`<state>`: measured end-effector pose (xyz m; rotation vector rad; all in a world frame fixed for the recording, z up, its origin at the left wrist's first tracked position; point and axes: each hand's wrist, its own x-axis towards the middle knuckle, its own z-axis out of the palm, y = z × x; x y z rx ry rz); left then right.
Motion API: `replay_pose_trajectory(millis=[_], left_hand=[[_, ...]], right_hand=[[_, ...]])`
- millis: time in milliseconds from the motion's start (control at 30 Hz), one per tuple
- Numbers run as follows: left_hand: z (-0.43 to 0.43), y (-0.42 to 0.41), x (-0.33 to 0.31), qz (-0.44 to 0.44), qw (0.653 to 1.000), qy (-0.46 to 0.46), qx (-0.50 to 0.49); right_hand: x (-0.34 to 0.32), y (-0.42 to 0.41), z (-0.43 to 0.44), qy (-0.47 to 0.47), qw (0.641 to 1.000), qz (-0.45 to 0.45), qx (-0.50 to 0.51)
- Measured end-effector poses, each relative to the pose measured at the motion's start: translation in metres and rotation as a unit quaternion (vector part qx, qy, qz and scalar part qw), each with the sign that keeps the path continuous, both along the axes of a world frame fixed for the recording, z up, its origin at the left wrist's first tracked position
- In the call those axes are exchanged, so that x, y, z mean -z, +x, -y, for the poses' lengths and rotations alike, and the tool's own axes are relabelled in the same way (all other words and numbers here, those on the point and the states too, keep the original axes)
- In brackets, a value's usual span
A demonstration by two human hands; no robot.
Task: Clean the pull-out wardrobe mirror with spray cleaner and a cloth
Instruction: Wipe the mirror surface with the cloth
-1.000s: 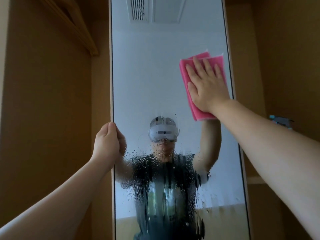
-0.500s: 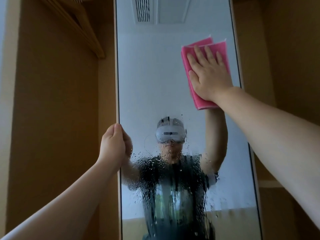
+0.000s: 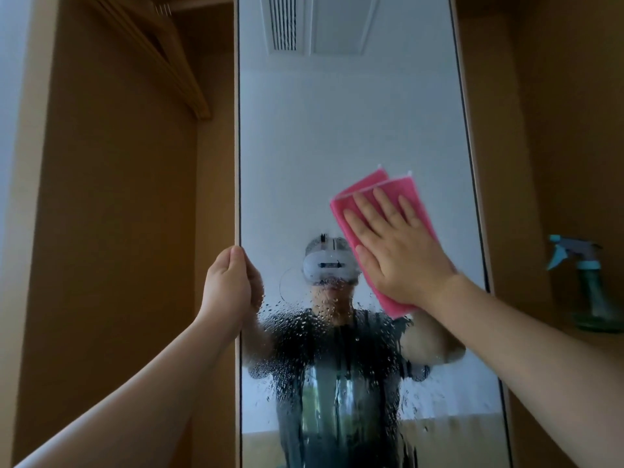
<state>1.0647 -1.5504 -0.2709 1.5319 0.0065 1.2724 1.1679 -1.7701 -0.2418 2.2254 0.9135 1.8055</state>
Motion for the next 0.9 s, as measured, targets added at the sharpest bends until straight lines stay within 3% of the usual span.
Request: replay_pose_trajectory(millis=[400, 667, 900], left_hand=[[0.001, -0.001, 0.001, 0.011, 1.0, 0.006, -0.001], [-0.011, 0.009, 0.003, -0.003, 0.999, -0.002, 0.032], [-0.015, 0.011, 0.004, -0.02, 0.999, 0.002, 0.05]], right_hand=[[0.078, -0.002, -0.013, -0.019, 0.999, -0.011, -0.034], [0.047, -0.005, -0.014, -0.014, 0.999, -0.007, -0.041], [-0.021, -0.009, -0.026, 0.039, 0.999, -0.02, -0.027]])
